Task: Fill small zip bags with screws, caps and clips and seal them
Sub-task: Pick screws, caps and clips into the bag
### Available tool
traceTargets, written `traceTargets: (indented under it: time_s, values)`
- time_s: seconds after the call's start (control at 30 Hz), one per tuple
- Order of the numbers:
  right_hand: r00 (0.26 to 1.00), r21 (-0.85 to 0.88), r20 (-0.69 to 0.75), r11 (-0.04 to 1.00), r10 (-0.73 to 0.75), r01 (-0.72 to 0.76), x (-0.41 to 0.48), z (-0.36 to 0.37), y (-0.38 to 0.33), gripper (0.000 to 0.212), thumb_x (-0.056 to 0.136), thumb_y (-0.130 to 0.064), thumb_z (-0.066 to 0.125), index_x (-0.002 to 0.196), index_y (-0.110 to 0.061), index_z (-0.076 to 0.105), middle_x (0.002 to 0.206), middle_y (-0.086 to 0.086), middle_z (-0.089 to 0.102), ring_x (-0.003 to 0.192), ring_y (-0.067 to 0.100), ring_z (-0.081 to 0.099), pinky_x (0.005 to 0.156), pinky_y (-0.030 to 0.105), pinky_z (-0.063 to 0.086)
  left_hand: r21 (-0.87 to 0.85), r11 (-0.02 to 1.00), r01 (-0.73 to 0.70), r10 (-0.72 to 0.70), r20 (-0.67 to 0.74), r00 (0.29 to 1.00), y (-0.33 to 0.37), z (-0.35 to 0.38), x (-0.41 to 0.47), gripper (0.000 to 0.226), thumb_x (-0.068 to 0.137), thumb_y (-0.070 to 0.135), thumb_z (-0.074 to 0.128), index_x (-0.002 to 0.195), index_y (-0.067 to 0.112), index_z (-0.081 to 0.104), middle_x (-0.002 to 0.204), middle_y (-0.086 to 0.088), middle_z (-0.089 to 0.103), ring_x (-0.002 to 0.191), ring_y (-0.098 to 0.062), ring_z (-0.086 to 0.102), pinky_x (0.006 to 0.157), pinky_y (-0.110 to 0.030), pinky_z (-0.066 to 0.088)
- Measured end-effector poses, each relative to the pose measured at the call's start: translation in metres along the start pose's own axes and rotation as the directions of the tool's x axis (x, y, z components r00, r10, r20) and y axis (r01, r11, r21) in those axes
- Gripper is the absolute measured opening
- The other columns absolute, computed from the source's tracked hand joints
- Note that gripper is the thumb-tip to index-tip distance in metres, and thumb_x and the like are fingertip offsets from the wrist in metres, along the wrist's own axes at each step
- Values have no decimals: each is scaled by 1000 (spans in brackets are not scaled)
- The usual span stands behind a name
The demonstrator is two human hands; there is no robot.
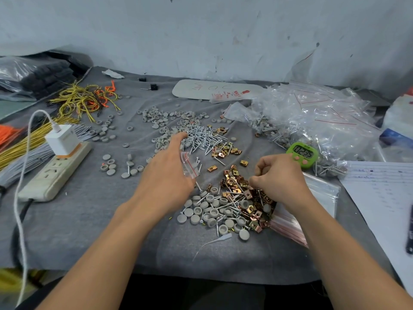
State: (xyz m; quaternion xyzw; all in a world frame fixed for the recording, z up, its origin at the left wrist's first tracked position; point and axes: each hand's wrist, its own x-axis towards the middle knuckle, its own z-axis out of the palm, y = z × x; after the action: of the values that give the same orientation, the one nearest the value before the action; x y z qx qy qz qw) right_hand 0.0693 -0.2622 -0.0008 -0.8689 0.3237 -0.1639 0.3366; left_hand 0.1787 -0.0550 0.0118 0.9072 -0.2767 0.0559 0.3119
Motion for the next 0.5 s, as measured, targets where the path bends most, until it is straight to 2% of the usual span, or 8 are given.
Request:
traceTargets:
  time_s: [0.07,0.17,0.27,0.33,0.37,0.43,0.5]
  values:
    - [1000,-31,13,1000,4,-3,2,0,2,27,71,-12,90,62,-16,65,53,-5,64,53,14,59,58,29,48,5,1000,6,-6,3,1000,0,0,0,81,87,22,67,150,44,20,93,4,57,79,-23,54,68,-37,39]
    - [998,0,-43,999,37,-37,4,-3,6,26,72,-13,90,64,-16,66,58,-3,68,58,16,66,58,25,47,10,1000,6,-7,23,1000,1,0,0,84,86,21,69,149,45,19,97,2,59,81,-24,55,68,-37,40]
    - [989,211,-38,968,143,-132,4,-5,7,20,75,-18,89,69,-14,70,64,1,74,59,18,69,61,33,55,24,1000,9,-10,39,999,0,0,1,92,80,15,72,150,44,19,95,4,58,76,-18,54,65,-36,39]
    - [968,380,23,894,250,-240,6,-9,7,20,84,-24,82,76,-10,69,69,6,76,49,14,56,53,32,46,31,999,10,-11,45,999,-1,0,0,95,79,15,73,150,44,18,95,5,56,75,-15,51,66,-36,38]
    - [953,464,73,836,293,-293,8,-10,6,18,88,-21,76,79,-8,68,74,10,76,46,12,48,49,29,40,31,999,9,-10,49,999,-1,0,0,95,79,15,73,151,45,18,96,6,56,75,-15,50,66,-36,37]
    - [933,593,173,723,316,-355,8,-12,4,11,90,0,62,80,-4,65,84,15,73,48,12,44,45,23,33,34,999,-3,1,60,998,-1,2,0,92,80,16,71,151,45,19,100,7,57,76,-16,50,67,-35,37]
    - [929,674,238,641,283,-368,6,-13,3,31,79,20,42,79,-3,63,91,15,67,60,16,49,50,24,36,45,999,-14,11,65,998,0,4,1,86,84,18,68,151,46,20,101,7,54,77,-16,48,70,-35,37]
